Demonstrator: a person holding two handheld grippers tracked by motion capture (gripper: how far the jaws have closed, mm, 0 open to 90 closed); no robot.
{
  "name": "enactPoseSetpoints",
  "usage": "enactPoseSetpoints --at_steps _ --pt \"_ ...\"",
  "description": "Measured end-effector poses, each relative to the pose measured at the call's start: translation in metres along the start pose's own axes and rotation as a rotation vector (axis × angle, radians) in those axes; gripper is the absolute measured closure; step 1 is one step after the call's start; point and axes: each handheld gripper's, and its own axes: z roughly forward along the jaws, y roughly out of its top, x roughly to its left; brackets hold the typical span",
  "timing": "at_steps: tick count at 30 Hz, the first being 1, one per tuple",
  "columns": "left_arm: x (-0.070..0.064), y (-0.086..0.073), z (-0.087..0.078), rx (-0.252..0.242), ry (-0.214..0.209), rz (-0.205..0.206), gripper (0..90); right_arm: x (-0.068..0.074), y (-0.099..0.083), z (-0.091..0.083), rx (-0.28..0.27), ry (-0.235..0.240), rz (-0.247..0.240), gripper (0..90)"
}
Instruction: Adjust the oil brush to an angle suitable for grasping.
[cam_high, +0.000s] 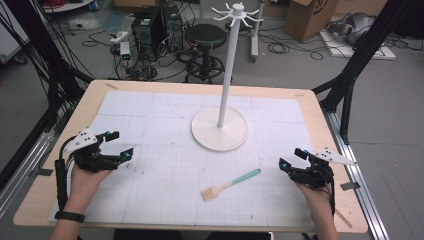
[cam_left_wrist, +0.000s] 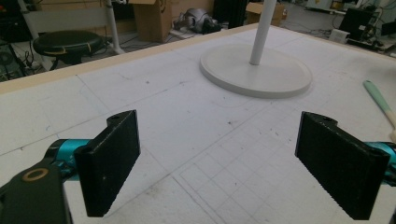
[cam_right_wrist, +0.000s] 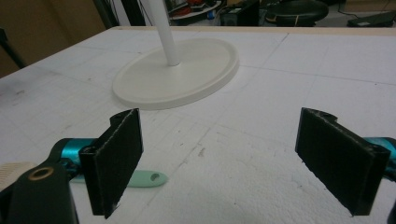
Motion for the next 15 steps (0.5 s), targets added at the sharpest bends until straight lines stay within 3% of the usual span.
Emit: enactPoseSetpoints --at_steps 15 --pt "-0.0028 0.0019 -0.0049 -0.009 0.001 0.000 14.6 -0.0024 0.0022 -0.0029 -0.011 0.009 0.007 14.1"
